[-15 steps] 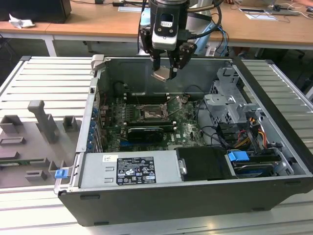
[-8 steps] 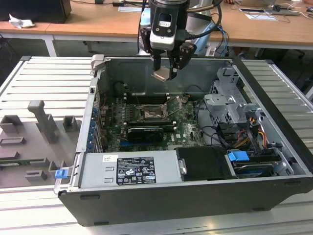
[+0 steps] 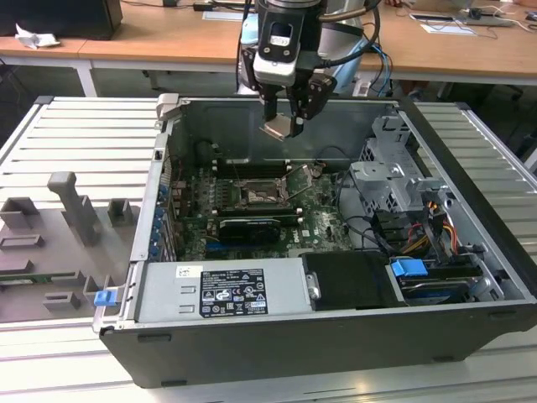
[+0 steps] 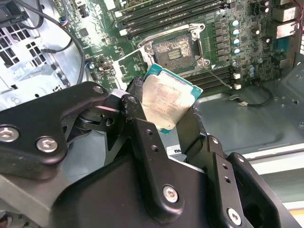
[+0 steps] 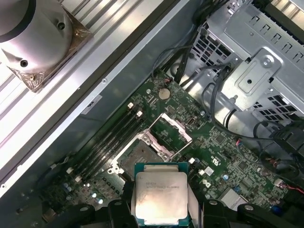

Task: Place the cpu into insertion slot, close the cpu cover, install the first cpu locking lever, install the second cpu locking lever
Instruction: 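Place the cpu into insertion slot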

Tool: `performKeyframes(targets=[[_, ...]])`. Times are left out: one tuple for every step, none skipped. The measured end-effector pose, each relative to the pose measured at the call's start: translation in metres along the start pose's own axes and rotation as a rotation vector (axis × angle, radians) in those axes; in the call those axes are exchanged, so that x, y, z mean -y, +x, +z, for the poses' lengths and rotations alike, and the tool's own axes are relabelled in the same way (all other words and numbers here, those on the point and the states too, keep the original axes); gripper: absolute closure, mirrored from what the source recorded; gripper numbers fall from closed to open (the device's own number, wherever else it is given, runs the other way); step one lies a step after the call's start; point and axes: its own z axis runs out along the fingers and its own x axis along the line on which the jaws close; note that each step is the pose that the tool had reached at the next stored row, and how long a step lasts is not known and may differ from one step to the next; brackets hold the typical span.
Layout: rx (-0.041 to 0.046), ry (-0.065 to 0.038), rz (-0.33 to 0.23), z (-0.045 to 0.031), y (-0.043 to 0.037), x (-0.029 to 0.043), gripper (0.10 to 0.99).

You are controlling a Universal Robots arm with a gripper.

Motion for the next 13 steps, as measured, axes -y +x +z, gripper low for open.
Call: performKeyframes(targets=[[0.0003,0.0,0.004,0.0,0.0,0.0,0.557],[0.0012,0.0,0.014,0.0001,0.0,0.0,0.557],[0.0021,0.0,0.024,0.0001,0.0,0.0,0.557],[0.0031,-0.001,0.034,0.0002,0.0,0.0,0.557],[0.0038,-0.001,0.042,0.0003,0.0,0.0,0.557],[0.0043,-0.001,0.048,0.0003,0.0,0.0,0.557],[0.0046,-0.001,0.051,0.0003,0.0,0.0,0.557],[0.005,-0.001,0.055,0.0003,0.0,0.0,0.557],[0.0058,-0.001,0.065,0.0004,0.0,0.0,0.557],[0.007,-0.001,0.078,0.0005,0.0,0.0001,0.557],[0.0077,-0.002,0.086,0.0005,0.0,0.0,0.557],[0.0082,-0.002,0.092,0.0006,0.0,0.0001,0.557],[0.009,-0.002,0.101,0.0006,0.0,0.0001,0.557]])
